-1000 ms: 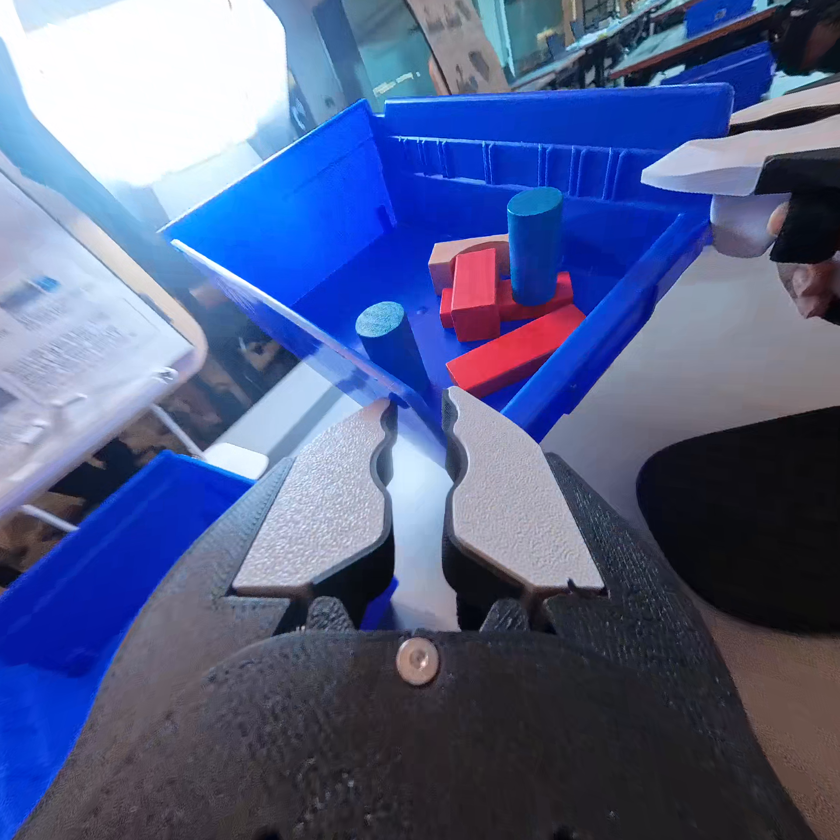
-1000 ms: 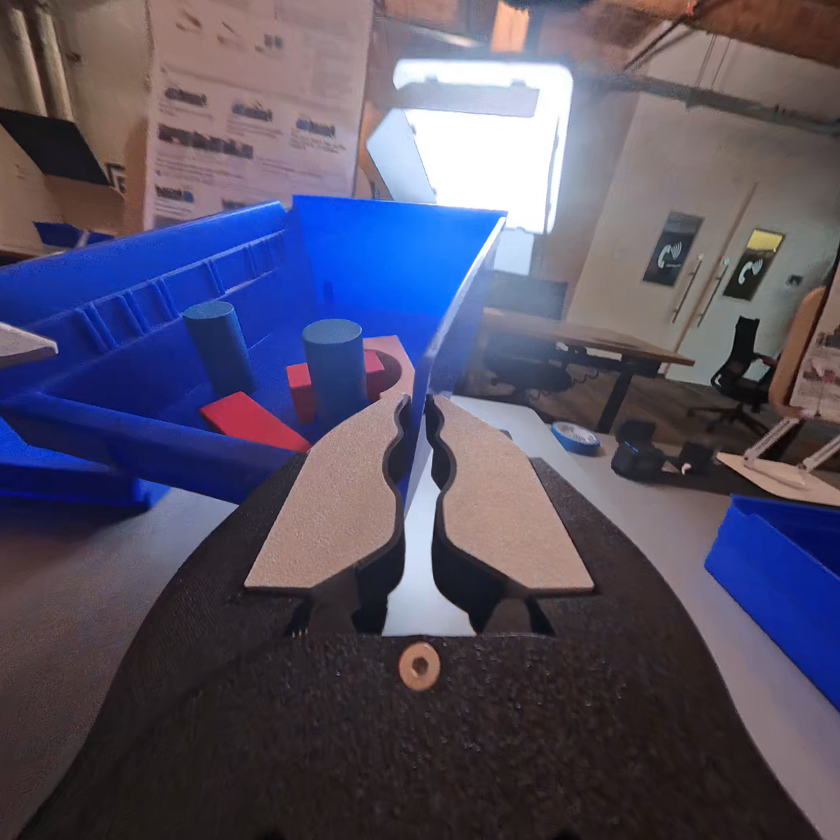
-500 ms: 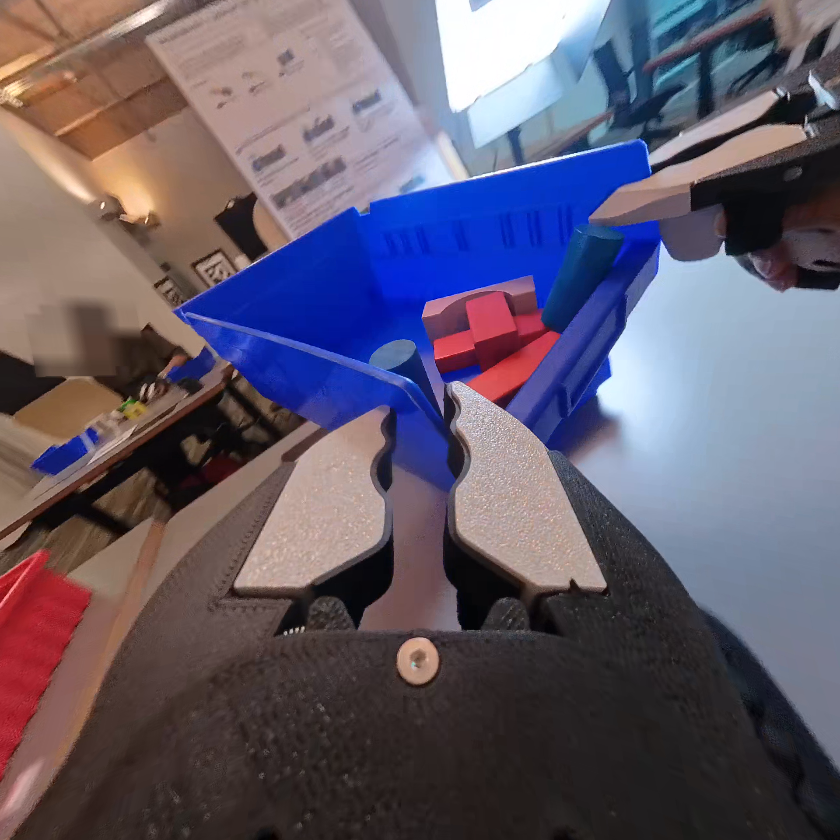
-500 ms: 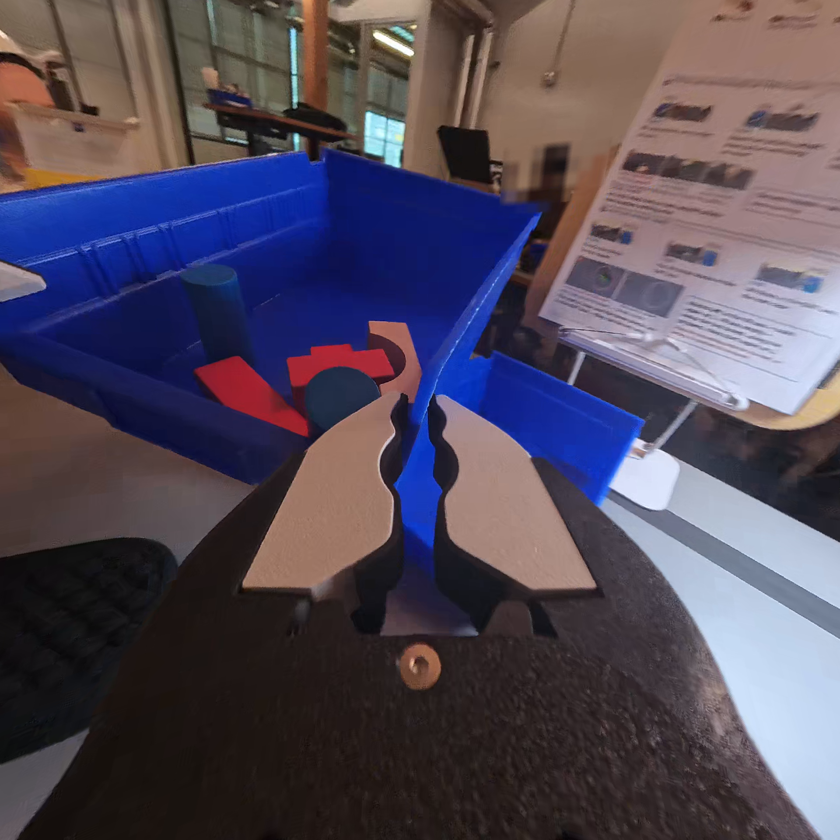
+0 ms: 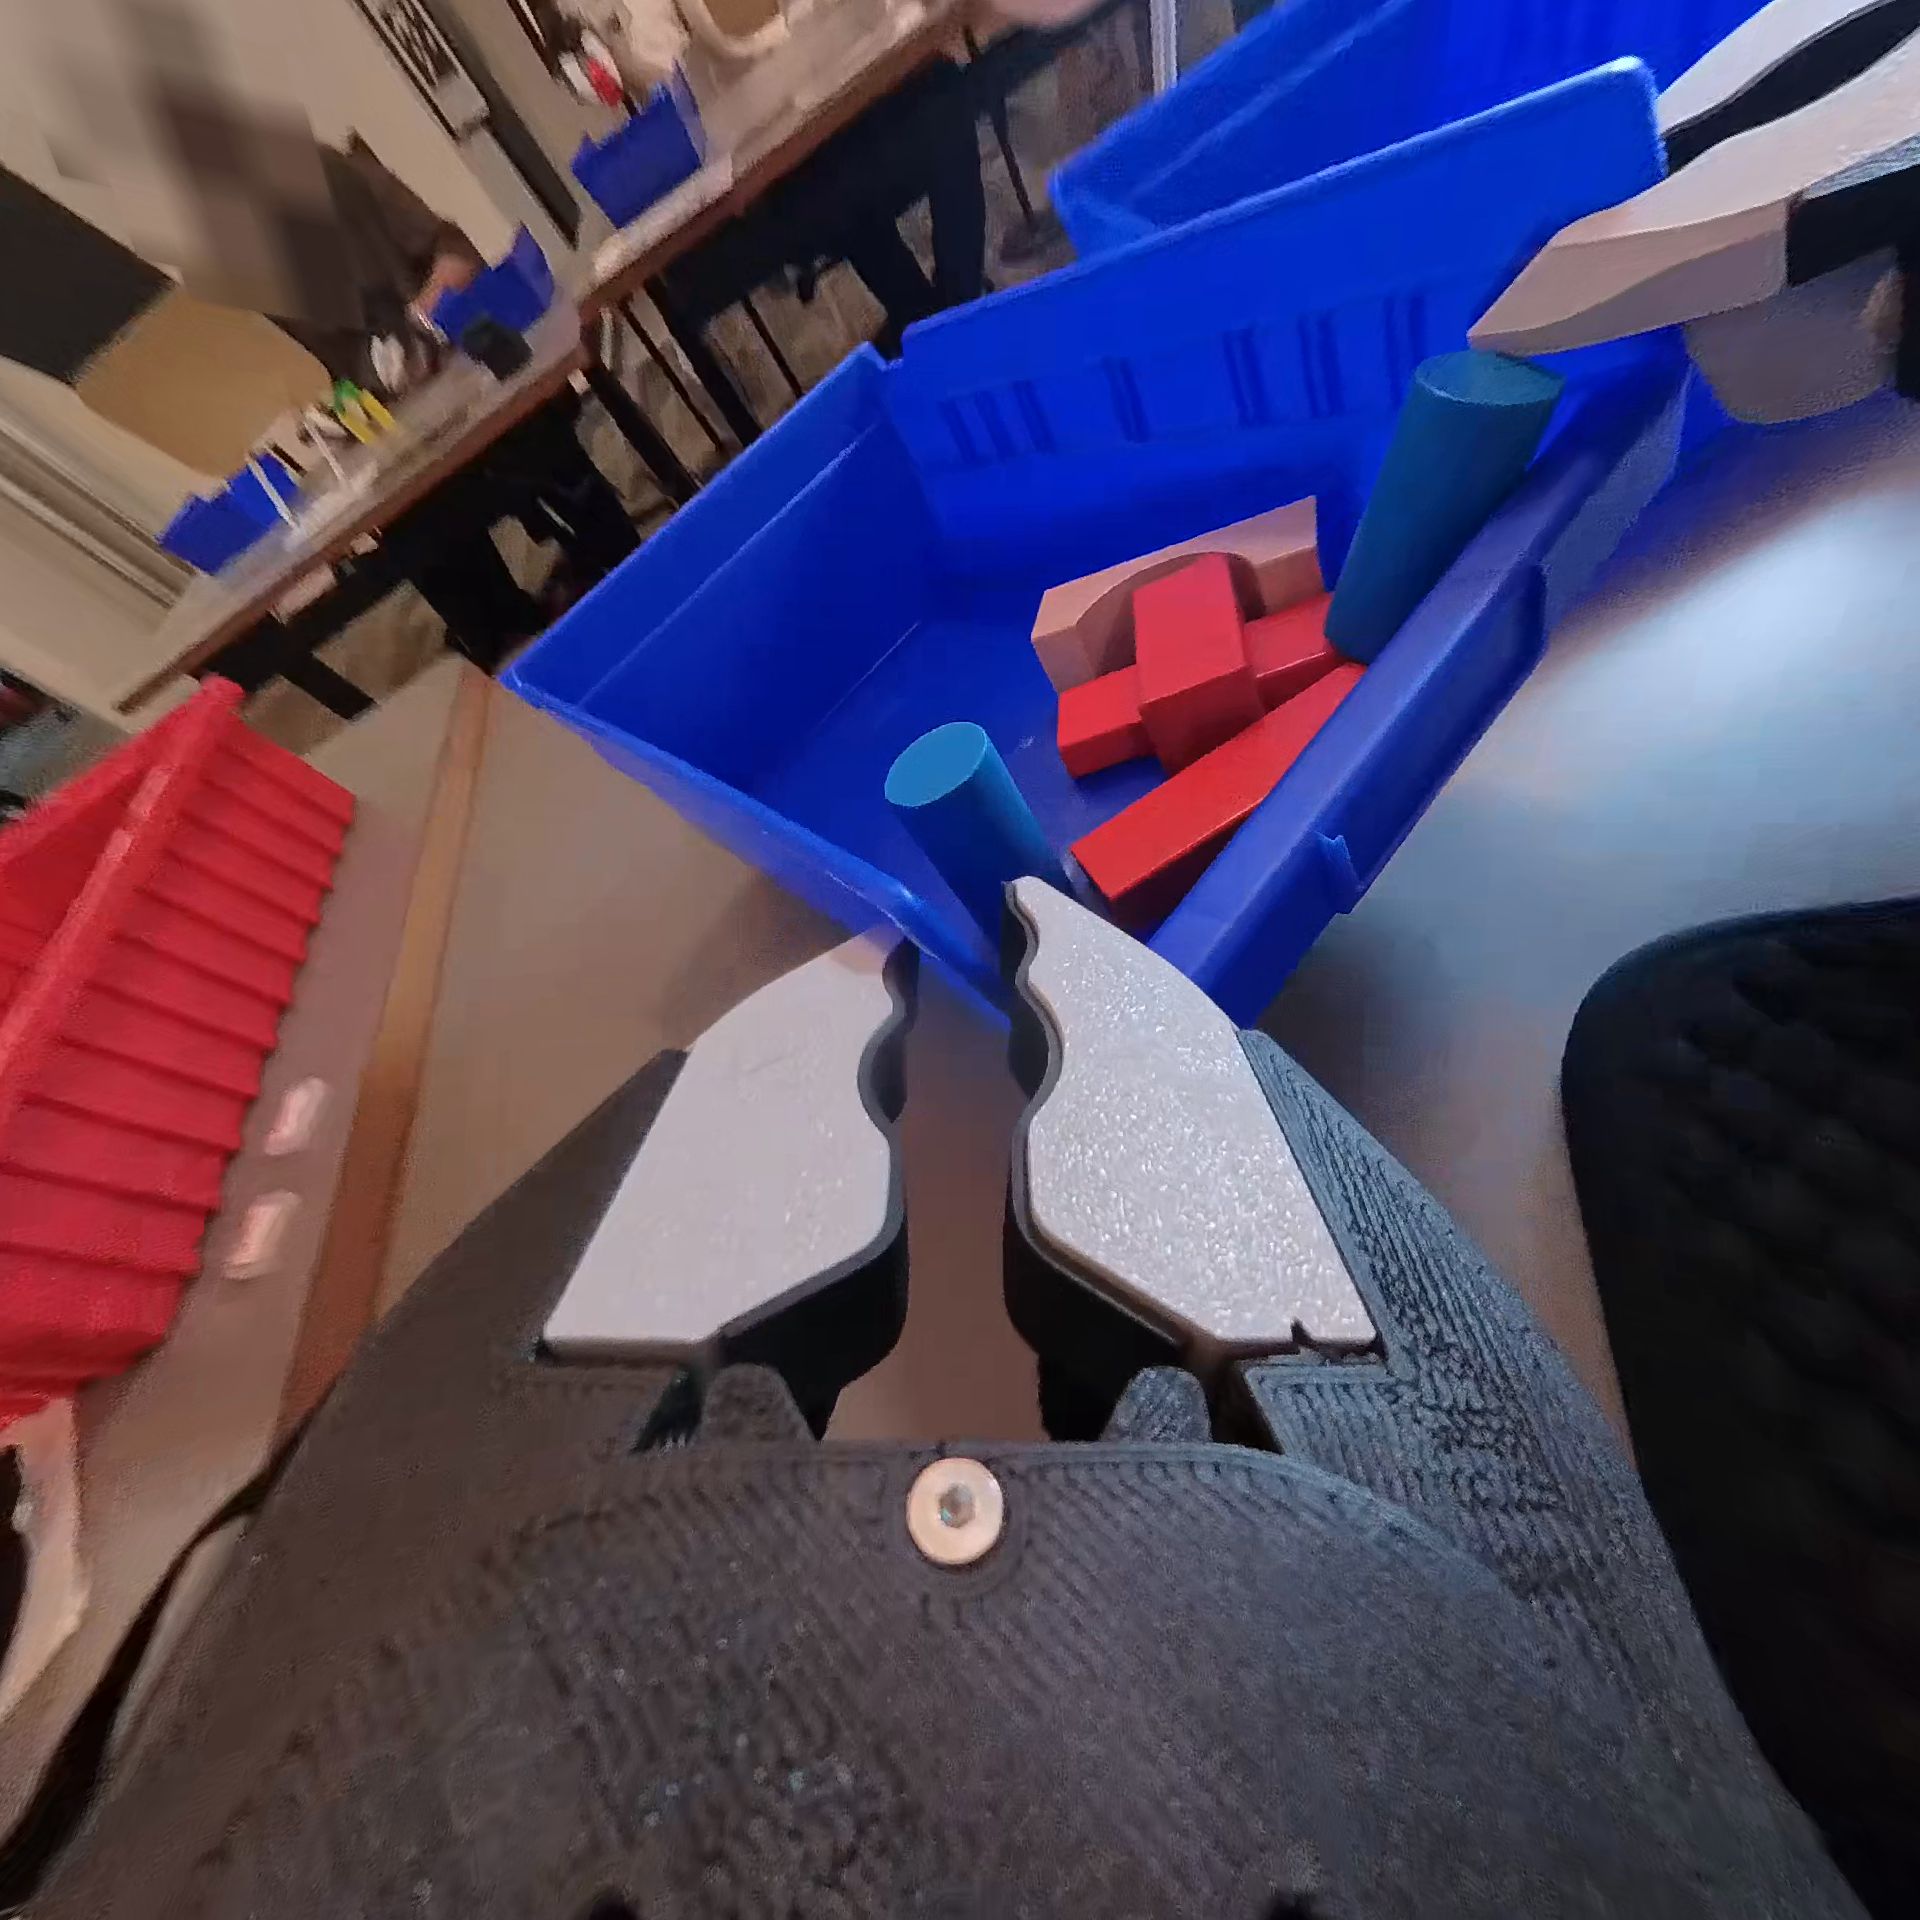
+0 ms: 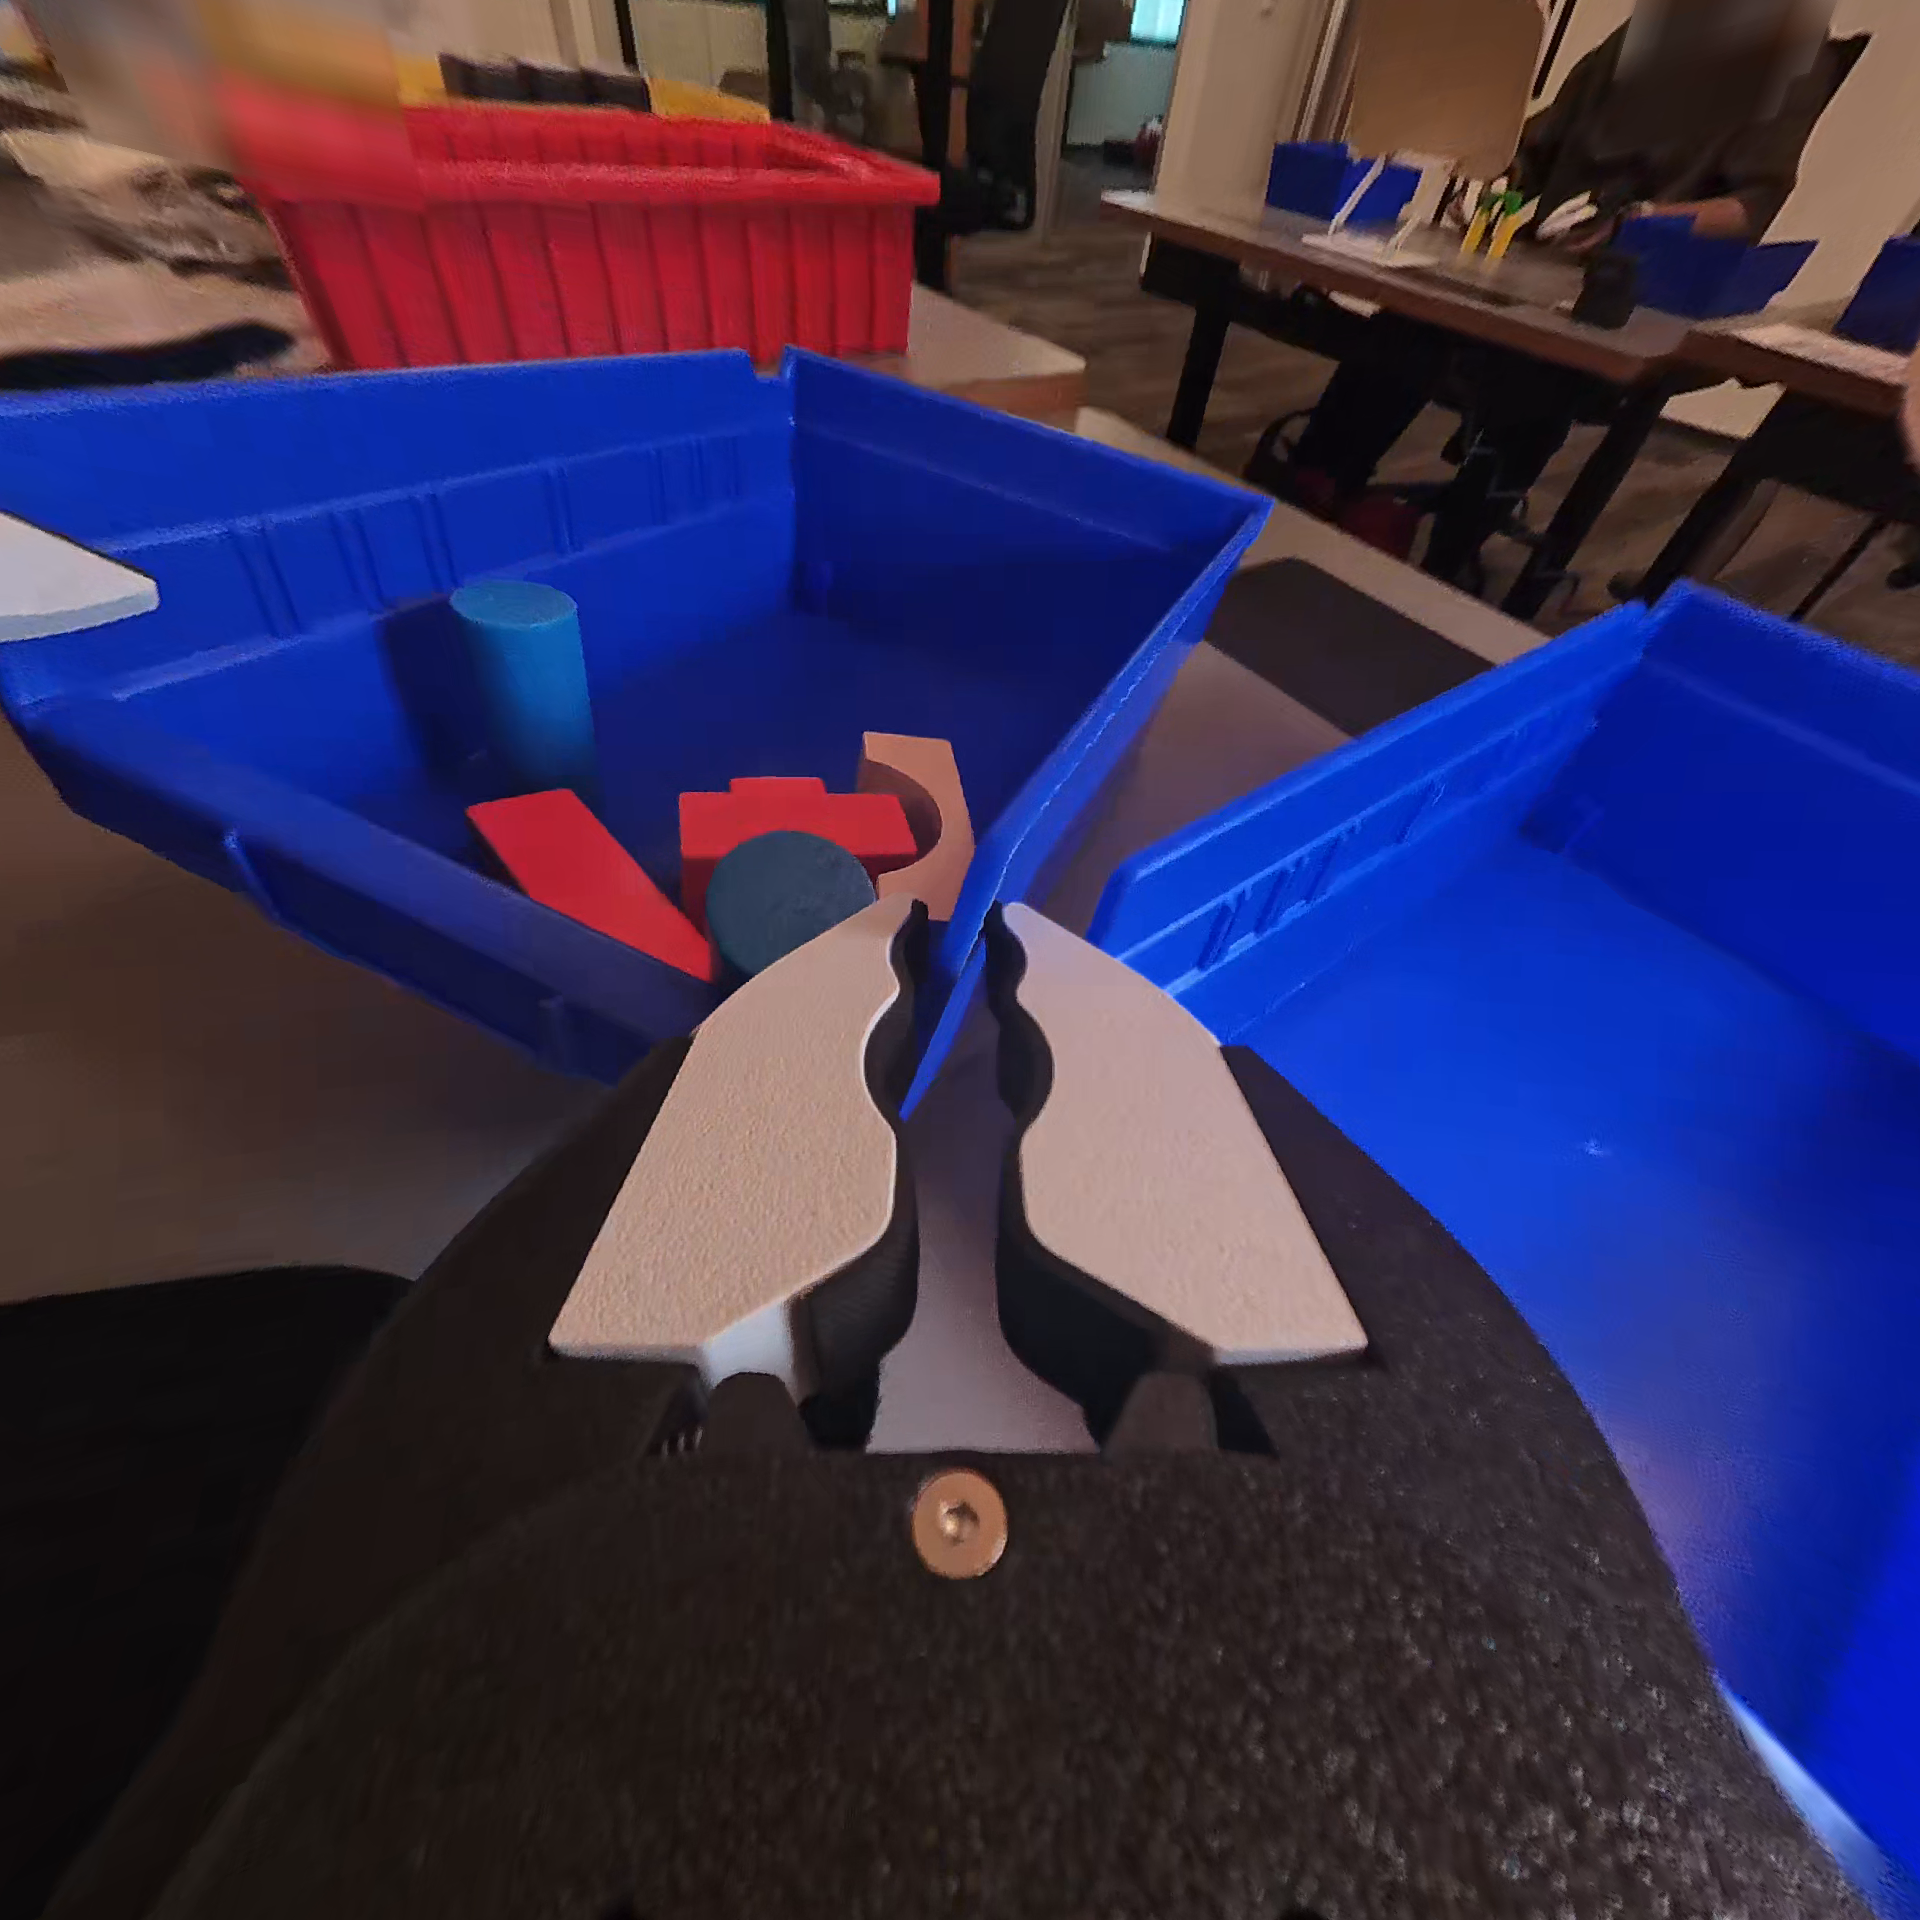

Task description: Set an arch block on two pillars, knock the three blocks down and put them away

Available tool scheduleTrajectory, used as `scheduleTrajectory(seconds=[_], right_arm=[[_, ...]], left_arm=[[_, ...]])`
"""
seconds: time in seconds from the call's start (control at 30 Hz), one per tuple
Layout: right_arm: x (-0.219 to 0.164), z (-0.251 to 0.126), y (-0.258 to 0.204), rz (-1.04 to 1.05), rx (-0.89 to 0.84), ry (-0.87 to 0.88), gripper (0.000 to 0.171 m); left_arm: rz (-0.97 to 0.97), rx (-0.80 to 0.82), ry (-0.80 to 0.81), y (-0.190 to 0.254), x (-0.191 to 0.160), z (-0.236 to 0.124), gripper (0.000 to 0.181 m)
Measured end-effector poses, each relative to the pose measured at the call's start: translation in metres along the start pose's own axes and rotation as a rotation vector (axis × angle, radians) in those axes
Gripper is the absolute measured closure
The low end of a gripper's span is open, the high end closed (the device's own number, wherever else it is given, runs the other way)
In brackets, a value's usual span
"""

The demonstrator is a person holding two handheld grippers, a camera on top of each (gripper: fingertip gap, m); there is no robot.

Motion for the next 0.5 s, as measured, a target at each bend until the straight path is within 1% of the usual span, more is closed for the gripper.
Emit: scheduleTrajectory(seconds=[0.03,0.07,0.13,0.2,0.23,0.3,0.37,0.4,0.43,0.47,0.5], right_arm=[[-0.009,0.004,-0.001,-0.013,0.001,-0.031,0.160],[-0.018,0.008,0.000,-0.033,-0.003,-0.065,0.160],[-0.030,0.013,0.002,-0.038,0.014,-0.114,0.158],[-0.034,0.011,0.004,-0.042,0.070,-0.137,0.153],[-0.033,0.006,0.006,-0.059,0.088,-0.125,0.148],[-0.029,-0.008,0.013,-0.142,0.106,-0.104,0.134],[-0.028,-0.020,0.028,-0.258,0.081,-0.087,0.123],[-0.030,-0.024,0.037,-0.327,0.069,-0.101,0.122],[-0.035,-0.024,0.047,-0.408,0.053,-0.139,0.116],[-0.042,-0.023,0.057,-0.488,0.034,-0.197,0.110],[-0.052,-0.020,0.066,-0.561,0.029,-0.266,0.108]], left_arm=[[-0.023,-0.022,-0.030,-0.001,-0.009,0.008,0.166],[-0.025,-0.049,-0.061,-0.001,-0.018,0.017,0.159],[-0.017,-0.074,-0.086,-0.001,-0.030,0.033,0.158],[-0.021,-0.107,-0.140,-0.001,-0.040,0.047,0.155],[-0.013,-0.090,-0.134,-0.004,-0.039,0.047,0.154],[0.027,-0.021,-0.102,-0.010,-0.030,0.040,0.140],[0.072,0.009,0.001,-0.008,-0.008,0.029,0.133],[0.095,-0.021,0.059,0.000,0.004,0.026,0.134],[0.118,-0.079,0.097,0.012,0.016,0.026,0.134],[0.144,-0.150,0.105,0.026,0.024,0.031,0.132],[0.176,-0.226,0.076,0.042,0.029,0.040,0.124]])
Point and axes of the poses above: each gripper's, where its closed fingertips meet, z out along the fingers, x out of its top, y = z × x across the jaws, the point moved 6 cm from there along -z, back along the fingers, and after that the axes turned 10 degrees about -x, right-handed, at the moved point
